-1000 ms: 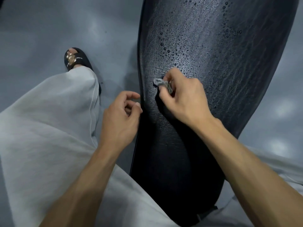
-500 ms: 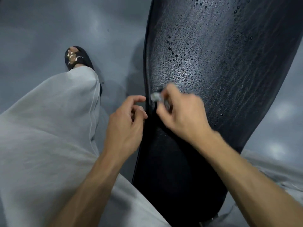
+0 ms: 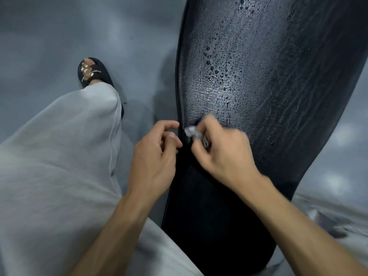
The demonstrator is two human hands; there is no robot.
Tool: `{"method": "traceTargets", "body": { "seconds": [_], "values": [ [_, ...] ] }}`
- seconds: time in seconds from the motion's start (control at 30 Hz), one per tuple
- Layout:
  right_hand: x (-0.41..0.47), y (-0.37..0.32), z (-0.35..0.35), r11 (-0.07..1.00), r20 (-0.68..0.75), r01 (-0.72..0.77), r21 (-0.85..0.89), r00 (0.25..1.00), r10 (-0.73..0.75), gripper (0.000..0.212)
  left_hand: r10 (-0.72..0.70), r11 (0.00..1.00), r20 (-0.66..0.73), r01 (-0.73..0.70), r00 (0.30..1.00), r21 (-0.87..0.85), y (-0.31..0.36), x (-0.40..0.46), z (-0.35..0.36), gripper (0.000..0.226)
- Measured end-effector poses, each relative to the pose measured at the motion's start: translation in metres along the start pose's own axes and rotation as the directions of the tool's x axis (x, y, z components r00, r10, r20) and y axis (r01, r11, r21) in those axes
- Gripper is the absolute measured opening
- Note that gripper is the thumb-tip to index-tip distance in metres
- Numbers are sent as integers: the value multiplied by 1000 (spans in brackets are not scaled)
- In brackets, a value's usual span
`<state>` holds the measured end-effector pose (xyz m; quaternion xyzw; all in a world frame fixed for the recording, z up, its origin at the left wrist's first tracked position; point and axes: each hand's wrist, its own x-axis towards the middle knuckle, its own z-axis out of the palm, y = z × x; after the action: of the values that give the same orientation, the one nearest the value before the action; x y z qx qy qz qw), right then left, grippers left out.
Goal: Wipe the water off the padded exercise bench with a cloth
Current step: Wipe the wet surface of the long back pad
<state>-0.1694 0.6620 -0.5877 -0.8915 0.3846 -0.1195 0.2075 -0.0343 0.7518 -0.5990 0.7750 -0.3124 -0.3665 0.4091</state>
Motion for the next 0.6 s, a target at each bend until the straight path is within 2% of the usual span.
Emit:
{"method": "traceTargets", "body": {
  "seconds": [0.1, 0.2, 0.37, 0.43, 0.5, 0.6],
  "values": [
    [54, 2, -6, 1000, -102, -23, -10, 995, 22, 19, -16, 1000, -5, 16, 1000, -8, 4, -1, 0, 29],
    [59, 1, -8, 999, -118, -34, 16, 992, 36, 18, -19, 1000, -5, 19, 1000, -10, 6, -1, 2, 29],
    [-30, -6, -2, 999, 20, -42, 6, 999, 42, 17, -5, 1000, -14, 5, 1000, -18, 1, 3, 5, 24],
    [-39, -5, 0, 998, 47, -62, 18, 997, 61, 18, -8, 999, -18, 7, 1000, -32, 0, 4, 6, 24],
    [-20, 1, -1, 999, 12, -48, -3, 999, 48, 17, -5, 999, -28, 4, 1000, -45, 0, 4, 7, 23],
    [36, 7, -8, 997, -134, -67, -24, 989, 63, 16, -4, 999, -40, 3, 999, -38, 2, 3, 9, 26]
  ]
}}
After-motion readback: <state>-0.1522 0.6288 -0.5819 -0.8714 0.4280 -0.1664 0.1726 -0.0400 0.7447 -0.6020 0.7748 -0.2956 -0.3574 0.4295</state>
